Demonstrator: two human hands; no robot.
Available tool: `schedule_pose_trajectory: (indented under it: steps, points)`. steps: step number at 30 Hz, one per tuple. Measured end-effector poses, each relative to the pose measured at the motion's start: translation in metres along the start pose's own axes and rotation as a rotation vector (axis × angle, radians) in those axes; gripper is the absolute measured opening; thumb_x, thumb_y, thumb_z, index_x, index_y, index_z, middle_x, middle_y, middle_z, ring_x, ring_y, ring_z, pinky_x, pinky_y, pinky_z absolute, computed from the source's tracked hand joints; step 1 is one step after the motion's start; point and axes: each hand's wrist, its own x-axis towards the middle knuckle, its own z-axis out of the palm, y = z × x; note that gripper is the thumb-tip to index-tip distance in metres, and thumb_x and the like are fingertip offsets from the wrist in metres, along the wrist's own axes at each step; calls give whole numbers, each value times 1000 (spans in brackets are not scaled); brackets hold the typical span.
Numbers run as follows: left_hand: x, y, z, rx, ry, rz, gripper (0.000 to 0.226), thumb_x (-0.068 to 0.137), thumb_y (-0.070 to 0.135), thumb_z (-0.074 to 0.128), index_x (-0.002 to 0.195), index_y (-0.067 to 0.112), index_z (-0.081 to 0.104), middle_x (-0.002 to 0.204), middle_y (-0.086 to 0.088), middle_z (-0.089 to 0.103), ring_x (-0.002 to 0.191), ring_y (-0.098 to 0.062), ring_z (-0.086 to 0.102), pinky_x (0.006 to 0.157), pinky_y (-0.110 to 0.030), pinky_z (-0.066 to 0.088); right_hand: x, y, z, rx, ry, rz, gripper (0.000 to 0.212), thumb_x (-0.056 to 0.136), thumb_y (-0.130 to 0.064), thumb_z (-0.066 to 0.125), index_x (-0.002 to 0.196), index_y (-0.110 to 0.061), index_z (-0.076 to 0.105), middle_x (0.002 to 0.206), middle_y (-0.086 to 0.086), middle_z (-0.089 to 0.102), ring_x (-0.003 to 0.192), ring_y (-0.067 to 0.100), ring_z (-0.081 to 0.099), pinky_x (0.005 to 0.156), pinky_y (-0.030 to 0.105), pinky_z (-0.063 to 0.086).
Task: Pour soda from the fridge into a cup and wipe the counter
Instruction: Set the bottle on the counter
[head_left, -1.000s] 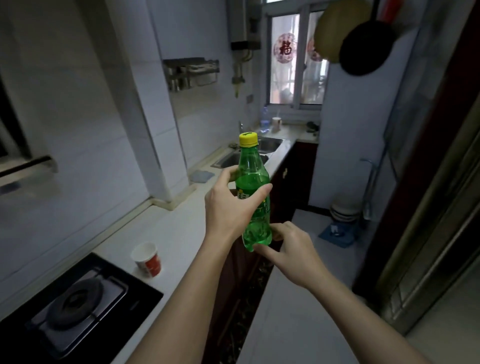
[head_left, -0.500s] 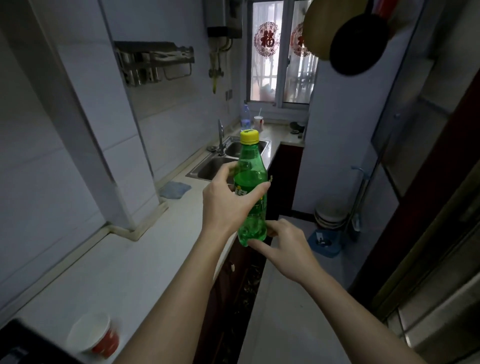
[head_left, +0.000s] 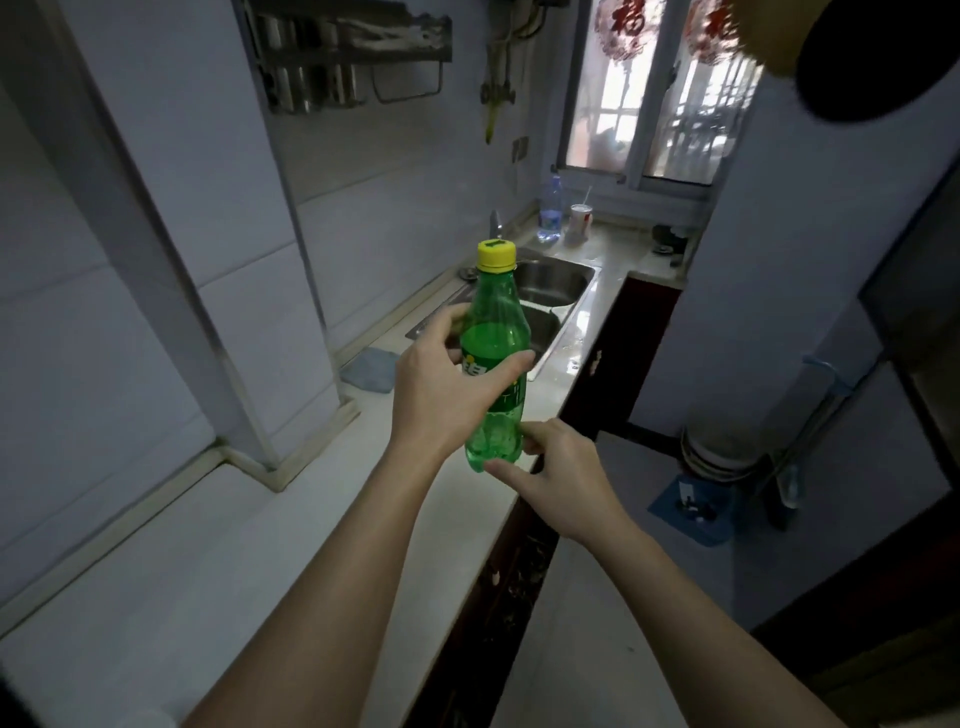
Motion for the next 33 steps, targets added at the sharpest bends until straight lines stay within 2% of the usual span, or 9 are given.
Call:
schedule_pose_trajectory:
  steps: [3,7,11,13,16,22,26,28,33]
  points:
    - [24,-26,6,36,46,-31,56,70,46,84,118,33,59,95,30,63,86,20,56,67,-2,43,38,13,18,17,-61,-30,47,80,-58,70,110,-23,67,95,-4,57,91,10,55,77,26,45]
    - [60,-55,17,107,139,-81,58,71,46,84,122,31,59,95,35,58,86,22,54,69,-1,43,98,35,42,42,-156,-112,45,80,-56,71,110,-23,68,95,-5,58,90,10,55,75,24,41]
    - [95,-82,31,134,257,-182,61,71,46,84,124,30,58,112,23,63,98,5,60,85,-22,53,164,57,59,49,-263,-211,44,80,-52,74,111,-21,69,93,-6,56,86,8,52,71,21,35]
    - [110,-94,40,142,314,-235,62,71,45,85,124,29,58,118,18,65,103,0,61,89,-26,54,191,66,66,49,-316,-257,43,80,-50,75,110,-20,68,92,-8,53,83,6,49,67,18,33]
    - [124,-109,50,152,400,-318,62,71,43,85,124,29,58,116,19,64,103,0,61,90,-26,54,222,77,81,76,-413,-307,43,79,-50,75,110,-20,68,94,-7,56,84,6,52,70,19,36]
    - [126,-136,53,157,567,-430,54,69,36,87,112,41,56,107,31,61,99,14,58,87,-20,55,255,84,122,103,-570,-391,45,77,-50,78,107,-18,69,93,-6,58,85,14,57,70,24,39]
    - [114,-159,47,191,643,-502,57,68,35,89,111,45,53,100,39,59,93,20,57,77,-7,50,264,82,157,114,-663,-421,44,75,-47,81,105,-18,69,89,-8,55,81,12,52,69,24,36]
    - [103,-174,44,204,664,-537,59,67,34,90,113,41,55,102,36,60,95,20,57,78,-6,49,263,83,179,86,-711,-433,45,73,-47,81,107,-19,69,92,-6,60,84,15,58,69,24,39]
    - [77,-221,41,187,684,-639,64,65,28,92,120,35,59,112,21,66,100,10,62,80,-18,57,257,86,230,47,-820,-429,49,70,-43,85,109,-18,70,100,1,69,87,20,62,71,26,44]
